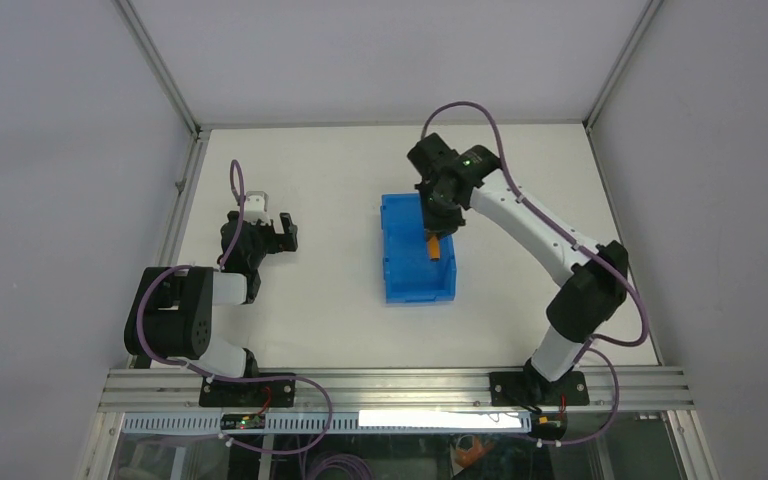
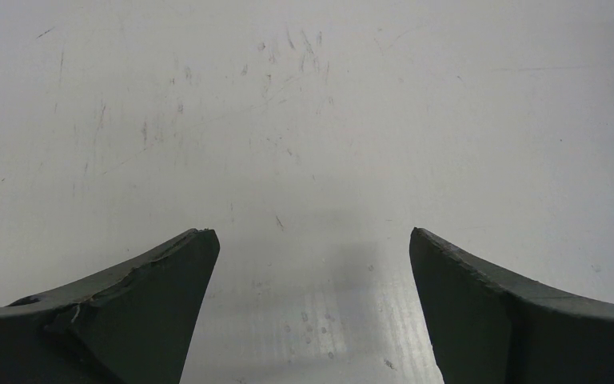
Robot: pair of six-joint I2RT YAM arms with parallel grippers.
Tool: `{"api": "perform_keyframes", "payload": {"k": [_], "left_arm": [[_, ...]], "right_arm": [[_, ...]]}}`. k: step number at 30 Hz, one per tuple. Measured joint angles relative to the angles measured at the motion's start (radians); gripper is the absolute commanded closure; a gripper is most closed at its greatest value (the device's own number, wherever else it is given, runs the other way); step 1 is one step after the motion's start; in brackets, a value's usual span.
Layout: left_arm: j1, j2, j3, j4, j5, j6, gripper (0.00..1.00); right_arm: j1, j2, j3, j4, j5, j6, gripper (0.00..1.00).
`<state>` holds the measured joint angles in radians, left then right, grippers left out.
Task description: Put the screwdriver in the bin
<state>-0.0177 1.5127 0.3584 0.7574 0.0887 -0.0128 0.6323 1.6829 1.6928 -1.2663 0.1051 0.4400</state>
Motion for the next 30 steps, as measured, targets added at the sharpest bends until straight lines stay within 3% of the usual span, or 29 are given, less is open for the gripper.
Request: {"api": "perform_keyframes", "payload": {"k": [4, 13, 19, 28, 30], "left_arm": [[0.0, 0.0, 0.0, 0.0, 0.0, 0.0, 0.01], [0.0, 0.0, 0.0, 0.0, 0.0, 0.0, 0.01], [0.0, 0.0, 0.0, 0.0, 0.0, 0.0, 0.01], [0.0, 0.0, 0.0, 0.0, 0.0, 0.0, 0.01], [0.0, 0.0, 0.0, 0.0, 0.0, 0.0, 0.01]], "right_arm": [[0.097, 0.076, -0.015, 0.118, 0.01, 0.042, 1.0], [0.139, 0.298, -0.164, 0.317, 0.084, 0.116, 0.99], [0.164, 0.293, -0.265, 0.399, 0.123, 0.17, 0.65], [0.177, 0.267, -0.272, 0.423, 0.175, 0.194, 0.59], [0.183, 0.232, -0.272, 0.42, 0.185, 0.194, 0.53]]}}
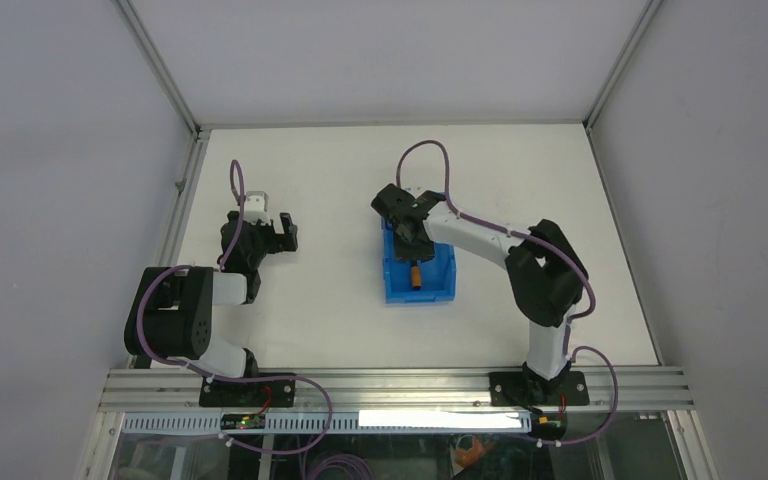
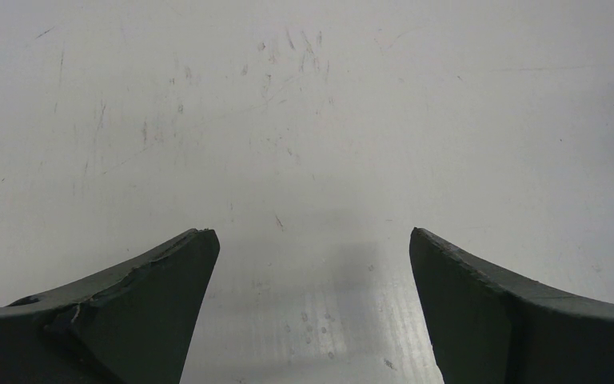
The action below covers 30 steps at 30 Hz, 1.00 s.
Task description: Put the screwdriver in the bin
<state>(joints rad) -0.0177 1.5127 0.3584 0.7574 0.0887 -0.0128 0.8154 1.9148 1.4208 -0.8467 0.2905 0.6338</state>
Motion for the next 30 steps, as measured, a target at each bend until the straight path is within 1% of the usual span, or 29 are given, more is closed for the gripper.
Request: {"api": "perform_keyframes", "payload": {"k": [1, 2, 3, 4, 5, 10, 12, 15, 18, 21, 23, 26, 30], "left_arm": [[0.0, 0.0, 0.0, 0.0, 0.0, 0.0, 0.01], [0.0, 0.0, 0.0, 0.0, 0.0, 0.0, 0.01], [0.0, 0.0, 0.0, 0.0, 0.0, 0.0, 0.01], [0.0, 0.0, 0.0, 0.0, 0.0, 0.0, 0.01], [0.0, 0.0, 0.0, 0.0, 0.0, 0.0, 0.01], [0.0, 0.0, 0.0, 0.0, 0.0, 0.0, 0.01], [0.0, 0.0, 0.0, 0.0, 0.0, 0.0, 0.01], [0.0, 0.0, 0.0, 0.0, 0.0, 0.0, 0.01], [0.0, 0.0, 0.0, 0.0, 0.0, 0.0, 0.01], [0.0, 0.0, 0.0, 0.0, 0.0, 0.0, 0.01], [0.0, 0.0, 0.0, 0.0, 0.0, 0.0, 0.01], [0.0, 0.0, 0.0, 0.0, 0.0, 0.0, 0.01], [0.0, 0.0, 0.0, 0.0, 0.0, 0.0, 0.01]], "right_arm": [[0.003, -0.026, 0.001, -0.005, 0.008, -0.001, 0.47], [0.005, -0.055, 0.003, -0.011, 0.014, -0.002, 0.35], [0.006, -0.084, 0.006, -0.016, 0.02, -0.003, 0.18], [0.006, -0.118, 0.01, -0.019, 0.027, -0.008, 0.04], [0.007, -0.167, 0.012, -0.022, 0.036, -0.026, 0.01], [0.001, -0.381, 0.007, -0.026, 0.078, -0.091, 0.01], [-0.02, -0.483, -0.034, 0.011, 0.086, -0.134, 0.01], [-0.116, -0.64, -0.171, 0.109, 0.05, -0.189, 0.01], [-0.286, -0.779, -0.343, 0.206, -0.011, -0.231, 0.01], [-0.405, -0.888, -0.533, 0.34, -0.065, -0.256, 0.01], [-0.464, -0.952, -0.663, 0.418, -0.104, -0.261, 0.01], [-0.528, -1.006, -0.811, 0.502, -0.146, -0.246, 0.01], [-0.556, -1.046, -0.959, 0.594, -0.175, -0.203, 0.01]]}}
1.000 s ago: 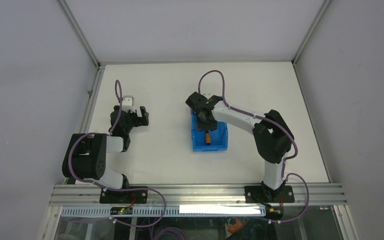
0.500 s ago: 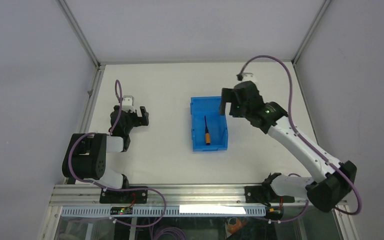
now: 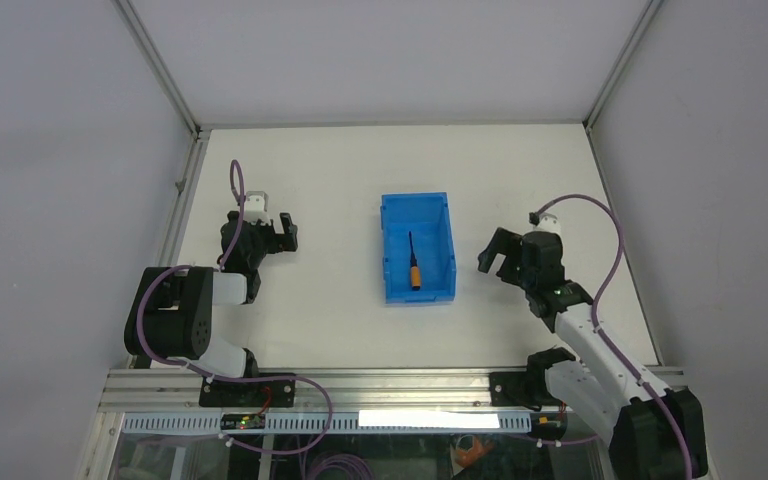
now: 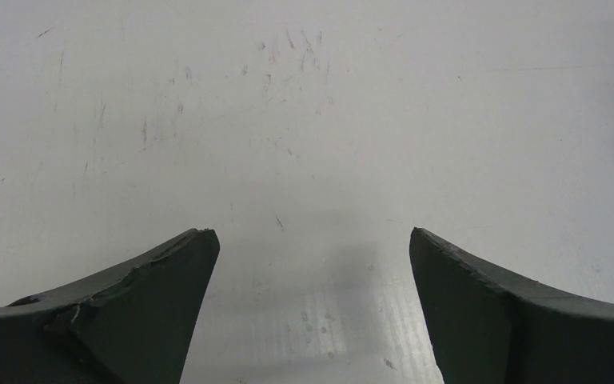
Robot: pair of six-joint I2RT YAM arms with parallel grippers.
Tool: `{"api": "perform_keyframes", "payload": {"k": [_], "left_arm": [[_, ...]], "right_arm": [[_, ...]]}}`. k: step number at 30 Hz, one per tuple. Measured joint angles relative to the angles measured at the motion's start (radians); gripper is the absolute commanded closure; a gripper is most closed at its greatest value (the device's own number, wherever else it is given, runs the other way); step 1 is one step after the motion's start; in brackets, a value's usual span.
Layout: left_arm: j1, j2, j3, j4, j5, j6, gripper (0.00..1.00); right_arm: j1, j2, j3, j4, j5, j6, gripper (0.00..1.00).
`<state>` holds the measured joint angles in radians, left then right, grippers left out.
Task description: Put the screwdriver in the bin
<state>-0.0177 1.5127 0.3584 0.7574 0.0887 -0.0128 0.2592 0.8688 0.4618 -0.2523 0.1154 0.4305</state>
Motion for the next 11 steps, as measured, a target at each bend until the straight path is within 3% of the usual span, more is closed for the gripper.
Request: {"api": "perform_keyframes", "payload": {"k": [11], "left_arm": [[0.0, 0.0, 0.0, 0.0, 0.0, 0.0, 0.01]], "right_arm": [[-0.002, -0.031, -0.15, 0.193, -0.024, 0.035, 0.01]]}}
